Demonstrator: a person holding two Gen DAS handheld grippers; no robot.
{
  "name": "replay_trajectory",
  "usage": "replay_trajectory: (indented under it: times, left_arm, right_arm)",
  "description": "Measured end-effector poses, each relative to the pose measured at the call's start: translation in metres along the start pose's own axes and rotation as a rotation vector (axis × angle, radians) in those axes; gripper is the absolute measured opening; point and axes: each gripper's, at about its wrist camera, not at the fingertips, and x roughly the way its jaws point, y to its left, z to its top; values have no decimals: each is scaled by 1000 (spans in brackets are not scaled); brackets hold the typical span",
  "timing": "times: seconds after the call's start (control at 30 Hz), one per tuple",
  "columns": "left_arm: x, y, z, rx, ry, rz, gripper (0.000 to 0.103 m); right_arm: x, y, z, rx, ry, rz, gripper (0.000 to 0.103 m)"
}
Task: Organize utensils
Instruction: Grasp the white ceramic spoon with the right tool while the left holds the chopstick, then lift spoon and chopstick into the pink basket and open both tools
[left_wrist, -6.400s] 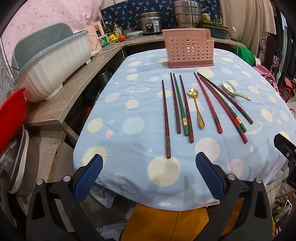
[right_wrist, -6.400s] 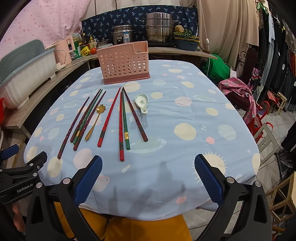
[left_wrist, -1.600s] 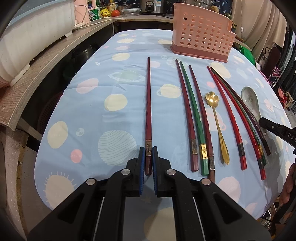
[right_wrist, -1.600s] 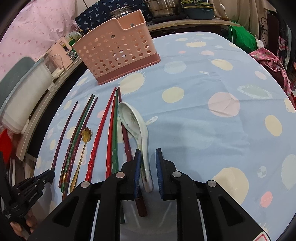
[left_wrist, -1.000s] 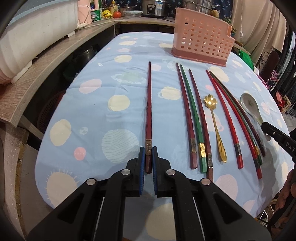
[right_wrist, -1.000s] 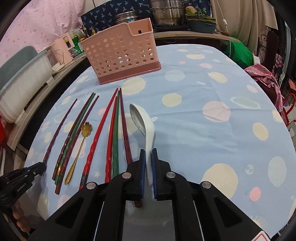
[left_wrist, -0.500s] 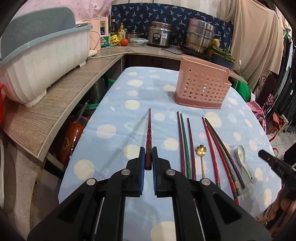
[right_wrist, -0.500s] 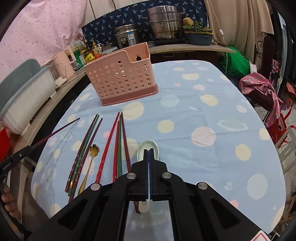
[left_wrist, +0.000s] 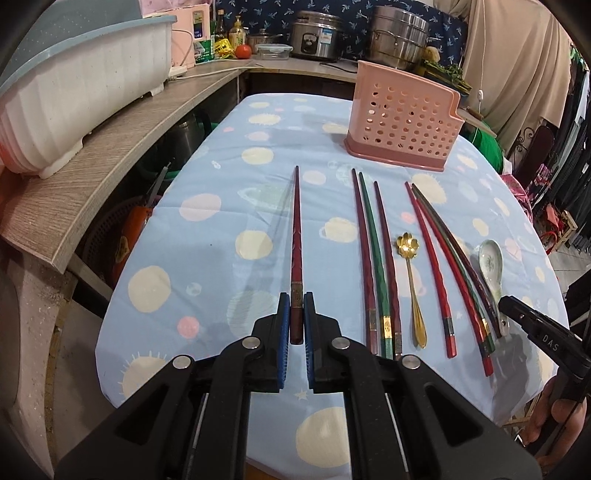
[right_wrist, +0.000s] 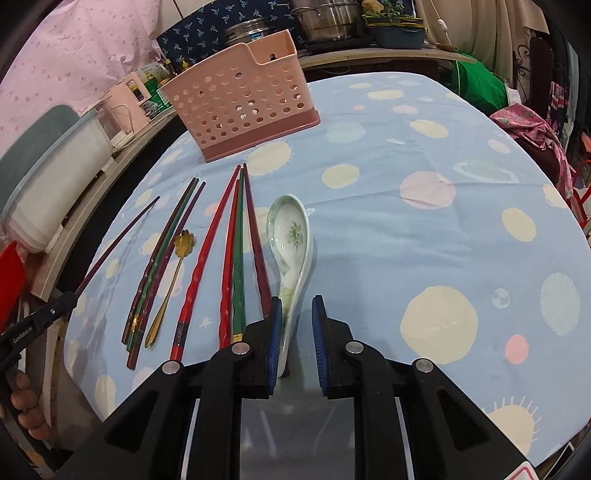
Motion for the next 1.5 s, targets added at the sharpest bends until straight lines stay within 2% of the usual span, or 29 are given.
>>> replay_trajectory:
  times: [0.13, 0.33, 0.97, 1.2, 1.5]
  left_arm:
    - [2, -3, -3, 5, 10, -1, 7]
    - [4, -6, -5, 13, 20, -6, 7]
    - [-8, -6, 8, 14, -23, 3, 7]
    - [-24, -3, 30, 5, -84, -5, 7]
    - [-52, 5, 89, 3, -214, -10, 7]
  right_arm:
    - [5, 6, -7, -11, 11, 11, 16]
    - [0, 5, -8, -8, 0, 4, 9]
    - [-32, 3, 26, -35, -107, -35, 6]
    - [-41, 0, 45, -41, -148, -50, 6]
    - [-53, -2, 82, -38, -206, -29, 5]
